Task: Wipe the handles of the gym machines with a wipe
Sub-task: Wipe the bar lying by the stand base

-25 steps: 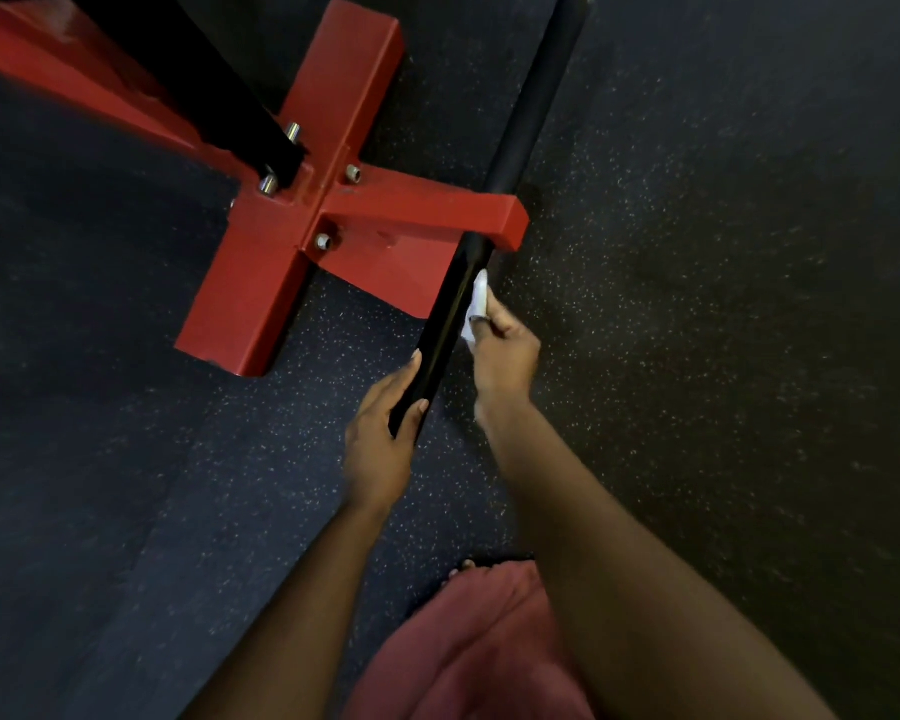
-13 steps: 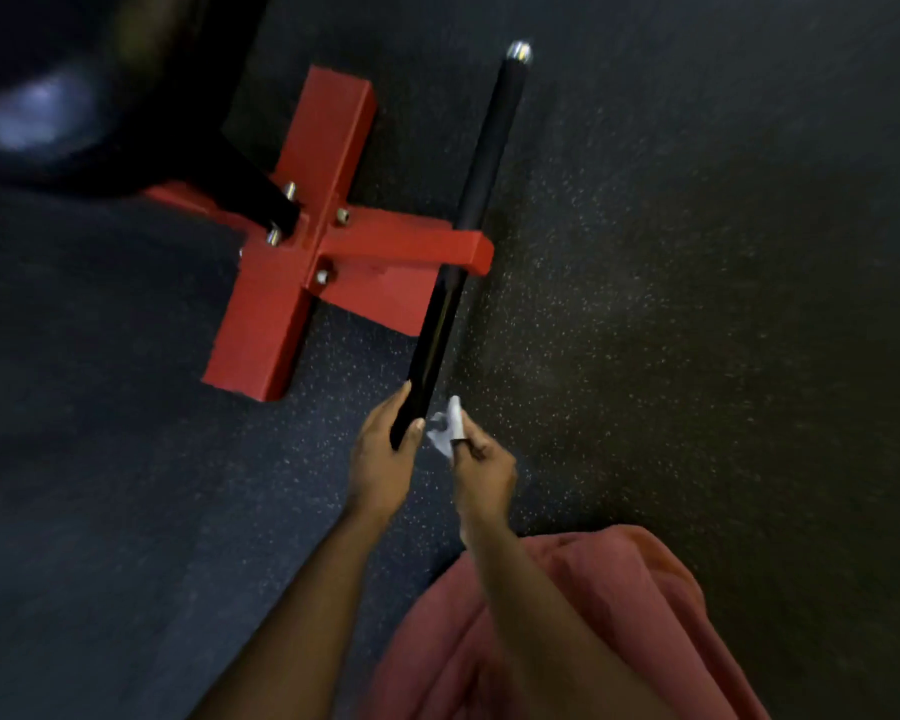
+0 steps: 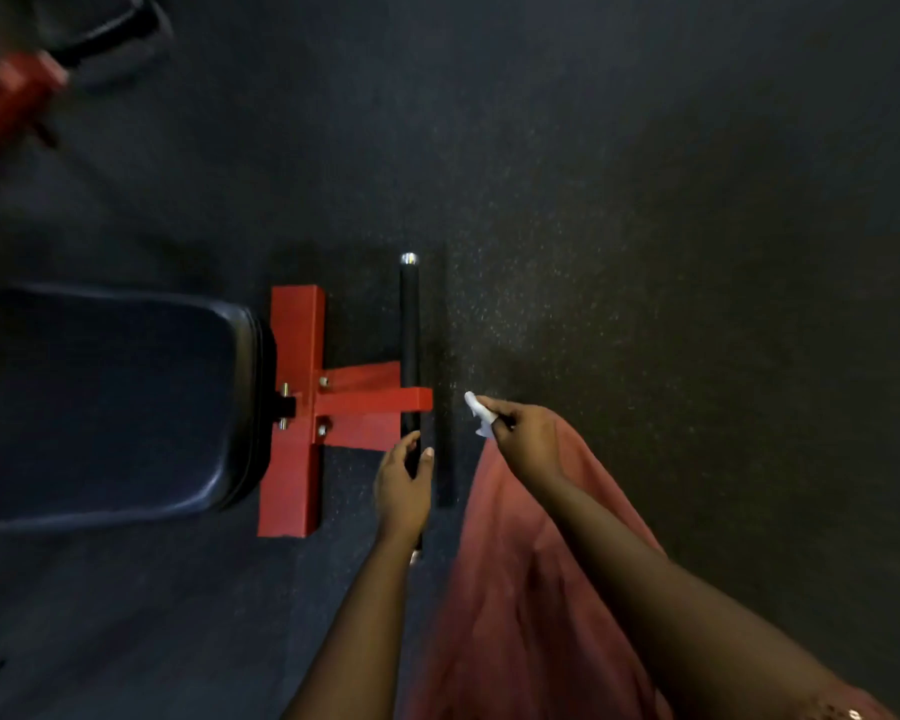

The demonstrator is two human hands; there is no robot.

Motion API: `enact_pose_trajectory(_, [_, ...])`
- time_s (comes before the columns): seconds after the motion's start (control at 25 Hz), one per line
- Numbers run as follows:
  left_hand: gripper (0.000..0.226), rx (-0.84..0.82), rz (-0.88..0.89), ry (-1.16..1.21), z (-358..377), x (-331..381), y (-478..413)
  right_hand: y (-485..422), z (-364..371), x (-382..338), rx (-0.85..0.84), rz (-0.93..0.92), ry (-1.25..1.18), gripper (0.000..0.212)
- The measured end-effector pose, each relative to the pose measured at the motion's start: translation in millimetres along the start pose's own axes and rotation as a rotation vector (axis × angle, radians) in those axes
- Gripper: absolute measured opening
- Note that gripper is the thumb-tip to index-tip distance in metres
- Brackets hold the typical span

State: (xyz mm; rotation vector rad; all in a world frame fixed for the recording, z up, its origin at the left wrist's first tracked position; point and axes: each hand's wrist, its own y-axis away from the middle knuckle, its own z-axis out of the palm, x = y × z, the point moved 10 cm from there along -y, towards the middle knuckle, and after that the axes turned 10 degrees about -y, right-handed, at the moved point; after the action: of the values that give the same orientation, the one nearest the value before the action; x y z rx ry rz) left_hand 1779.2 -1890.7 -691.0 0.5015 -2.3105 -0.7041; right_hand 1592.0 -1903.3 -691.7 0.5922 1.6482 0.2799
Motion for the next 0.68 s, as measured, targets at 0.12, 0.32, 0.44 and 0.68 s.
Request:
enact_pose_trajectory(0.12, [0.046, 0.024, 0.040, -0.067, -0.6, 26.8, -35.2, -42.2, 3.8, -30.2, -0.054, -0.069, 0.123, 0.030])
enact_pose_trajectory(0.32, [0.066, 0.042, 0.092, -0.312, 29.5, 14.0, -129.9, -137.9, 43.6, -20.1, -0.259, -0.111, 0.256, 0.026])
enact_pose_trajectory(0.44, [0.078, 0.064, 0.020, -0.399, 55.5, -23.6, -175.9, -184.3, 76.7, 4.9, -0.390, -0.207, 0.365, 0.027])
enact_pose_trajectory(0.68, [0.097, 0.178, 0.007, -0.374, 101.6, -81.4, -205.2, -204.0, 166.9, 46.8, -0.671, -0.773, 0.770, 0.034])
